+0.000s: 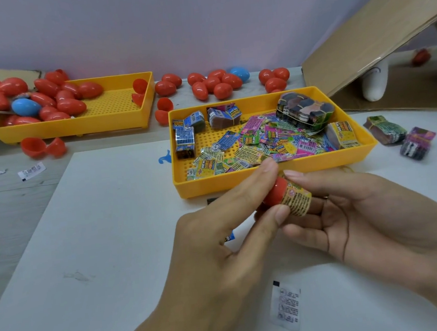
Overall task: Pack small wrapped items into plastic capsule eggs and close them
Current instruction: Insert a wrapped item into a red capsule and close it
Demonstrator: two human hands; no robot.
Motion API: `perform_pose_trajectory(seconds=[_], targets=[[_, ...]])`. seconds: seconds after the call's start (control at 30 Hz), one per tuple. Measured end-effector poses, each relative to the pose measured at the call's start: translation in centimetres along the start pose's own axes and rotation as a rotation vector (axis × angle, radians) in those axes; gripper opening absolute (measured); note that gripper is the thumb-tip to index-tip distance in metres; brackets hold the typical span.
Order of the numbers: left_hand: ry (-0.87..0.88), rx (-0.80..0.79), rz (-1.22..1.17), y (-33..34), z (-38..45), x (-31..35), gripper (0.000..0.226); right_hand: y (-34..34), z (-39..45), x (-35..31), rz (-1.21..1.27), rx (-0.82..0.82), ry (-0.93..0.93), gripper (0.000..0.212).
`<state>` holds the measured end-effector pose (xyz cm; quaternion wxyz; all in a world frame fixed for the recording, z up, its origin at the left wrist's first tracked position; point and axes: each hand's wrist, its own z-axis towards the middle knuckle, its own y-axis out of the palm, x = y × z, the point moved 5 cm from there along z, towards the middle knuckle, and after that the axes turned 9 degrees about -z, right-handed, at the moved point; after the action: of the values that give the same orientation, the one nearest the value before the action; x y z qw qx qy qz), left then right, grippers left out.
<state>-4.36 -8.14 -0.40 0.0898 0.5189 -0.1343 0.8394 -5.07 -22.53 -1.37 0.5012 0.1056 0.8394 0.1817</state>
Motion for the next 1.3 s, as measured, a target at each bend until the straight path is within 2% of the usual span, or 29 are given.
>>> perform_pose_trajectory(seconds=[0.2,0.37,0.53,0.9,1.3], targets=[[0.008,-0.012,-0.046,0.2,0.0,-0.2,0.045,-0.1,0.0,-0.1,-0.052,-0.002,-0.014,0.031],[0.044,0.086,-0.053,-0.3,0.2,0.0,0.040,0.2,-0.1,-0.1,-0.120,-0.038,-0.042,0.033],[0.030,0.164,-0.104,-0.9,-0.2,-0.4,0.041,0.1,-0.3,-0.4,-0.180,0.005,-0.087,0.030],[-0.055,0.161,-0.104,-0.8,-0.2,-0.5,0.036,0.0,-0.3,-0.3,-0.214,0.043,-0.105,0.029],[-0.047,0.146,-0.047,-0.7,-0.2,-0.5,0.034,-0.2,0.0,-0.1,-0.203,0.031,-0.105,0.023]])
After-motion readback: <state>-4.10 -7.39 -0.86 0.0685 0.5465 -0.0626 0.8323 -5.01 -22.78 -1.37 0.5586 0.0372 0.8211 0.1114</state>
